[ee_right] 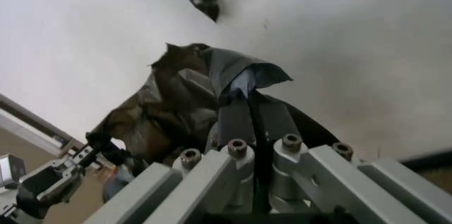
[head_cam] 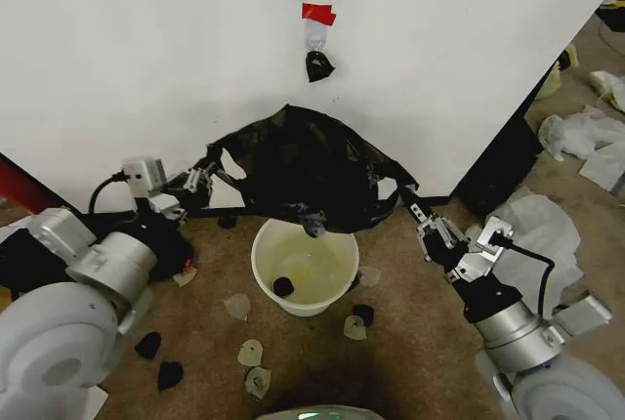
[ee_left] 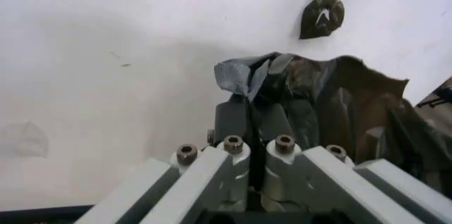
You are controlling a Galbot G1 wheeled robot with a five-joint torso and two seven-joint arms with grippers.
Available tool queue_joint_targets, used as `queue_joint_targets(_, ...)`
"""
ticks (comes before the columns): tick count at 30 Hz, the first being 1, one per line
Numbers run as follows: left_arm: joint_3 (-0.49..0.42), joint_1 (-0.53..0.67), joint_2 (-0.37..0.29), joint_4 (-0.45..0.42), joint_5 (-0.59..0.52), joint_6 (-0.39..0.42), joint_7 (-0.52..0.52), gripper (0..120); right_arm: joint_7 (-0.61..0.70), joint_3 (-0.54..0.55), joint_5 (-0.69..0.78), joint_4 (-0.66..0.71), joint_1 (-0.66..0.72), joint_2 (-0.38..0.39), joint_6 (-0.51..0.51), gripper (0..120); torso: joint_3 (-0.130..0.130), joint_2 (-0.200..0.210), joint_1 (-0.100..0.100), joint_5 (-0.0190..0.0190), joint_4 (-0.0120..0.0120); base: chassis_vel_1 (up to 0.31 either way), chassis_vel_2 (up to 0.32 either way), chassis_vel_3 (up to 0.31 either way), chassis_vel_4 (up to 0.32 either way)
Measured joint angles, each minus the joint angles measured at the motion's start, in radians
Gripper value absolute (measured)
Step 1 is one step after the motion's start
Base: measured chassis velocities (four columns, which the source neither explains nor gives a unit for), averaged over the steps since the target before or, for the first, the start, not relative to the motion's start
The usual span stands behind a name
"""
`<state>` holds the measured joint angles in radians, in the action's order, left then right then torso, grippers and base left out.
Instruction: Place the garbage bag over the trash bin.
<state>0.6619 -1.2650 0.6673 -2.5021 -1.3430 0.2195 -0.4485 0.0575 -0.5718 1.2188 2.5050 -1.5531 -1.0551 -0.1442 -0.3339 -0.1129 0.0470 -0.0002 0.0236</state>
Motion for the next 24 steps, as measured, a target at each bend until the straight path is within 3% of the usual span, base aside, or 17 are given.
queue_joint_targets(2,0.024,0.012,-0.016,0.0,-0.045,0.006,-0.005,0,0.022,-0.034,0.096,-0.001,0.01,0.023,-0.03,0,0.0,0.0,0.0,0.0001,0.0001,0.0,0.0,0.0,0.0)
queue_joint_targets(5,0.082,0.032,-0.06,0.0,-0.197,0.052,-0.037,0,0.065,-0.118,0.256,-0.002,0.024,0.083,-0.106,0,0.0,0.0,0.0,0.0006,0.0001,0.0,0.0,0.0,0.0)
queue_joint_targets(14,0.183,0.033,-0.105,0.0,-0.464,0.144,-0.096,0,0.117,-0.239,0.448,-0.003,0.029,0.178,-0.161,0,0.0,0.0,0.0,0.0003,0.0001,0.0,0.0,0.0,0.0)
queue_joint_targets(18,0.178,0.032,-0.097,0.001,-0.472,0.161,-0.101,0,0.124,-0.201,0.439,-0.004,0.031,0.169,-0.17,0,0.0,0.0,0.0,0.0003,0.0002,0.0,0.0,0.0,0.0)
queue_joint_targets(24,0.086,0.028,-0.033,0.001,-0.415,0.176,-0.116,0,0.122,-0.106,0.364,-0.004,0.045,0.099,-0.19,0,0.0,0.0,0.0,0.0002,0.0001,0.0,0.0,0.0,0.0)
